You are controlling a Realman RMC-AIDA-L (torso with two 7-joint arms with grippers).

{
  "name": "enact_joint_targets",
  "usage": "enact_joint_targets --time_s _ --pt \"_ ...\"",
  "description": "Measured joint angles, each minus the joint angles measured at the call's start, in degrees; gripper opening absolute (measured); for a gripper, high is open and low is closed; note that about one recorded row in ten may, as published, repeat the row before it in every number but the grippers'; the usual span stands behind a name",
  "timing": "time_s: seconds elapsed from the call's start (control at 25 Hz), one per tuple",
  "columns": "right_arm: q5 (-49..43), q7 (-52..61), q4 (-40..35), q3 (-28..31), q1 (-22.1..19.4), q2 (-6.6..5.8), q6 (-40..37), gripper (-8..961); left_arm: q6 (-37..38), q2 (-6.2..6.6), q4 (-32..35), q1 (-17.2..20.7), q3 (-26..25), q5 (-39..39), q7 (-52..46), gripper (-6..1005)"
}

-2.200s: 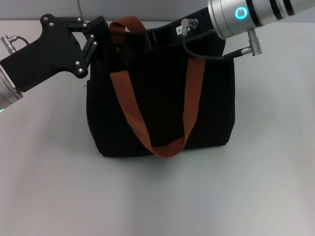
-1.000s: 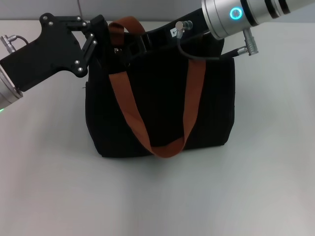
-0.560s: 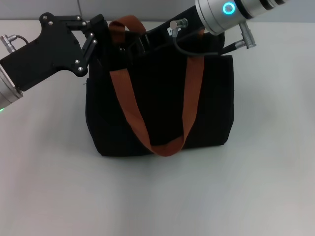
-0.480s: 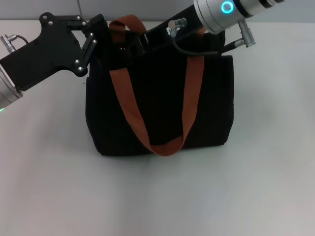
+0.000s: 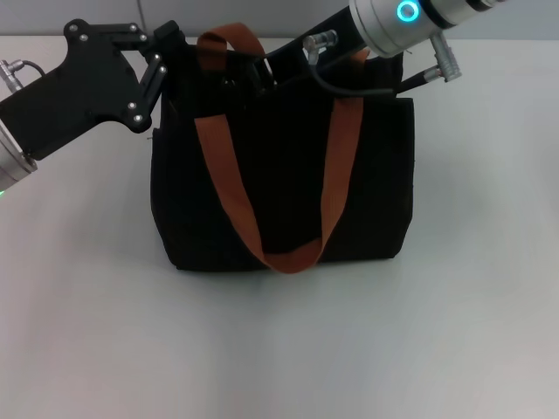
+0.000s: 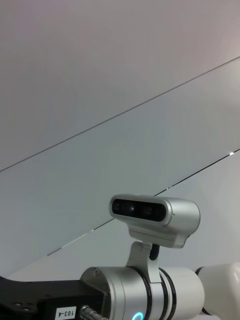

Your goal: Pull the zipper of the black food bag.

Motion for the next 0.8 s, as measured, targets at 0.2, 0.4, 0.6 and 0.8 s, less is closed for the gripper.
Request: enact_joint_targets --time_s 0.2,0.4,0.6,0.8 --pt "-0.13 1.34 -3.05 -0.64 -1.80 0.00 -0.16 -2 0.01 0.00 0.01 0.25 -0.01 -0.15 -0.08 34" --pt "-0.80 2.39 -4.82 -0.94 -2.94 -0.01 -0.92 -2 0.03 0.00 0.00 0.36 0.00 -0.17 -0.21 34" --pt "-1.32 3.12 -6.05 -0.93 -3.87 -0.01 -1.43 -1 0.02 0.00 0.00 0.42 0.00 -0.18 -0.23 34" --pt "-2.22 3.98 -7.59 -0.91 -4.83 -0.01 -1.96 -1 0.00 0.00 0.00 0.42 0.00 -0.24 -0.23 34"
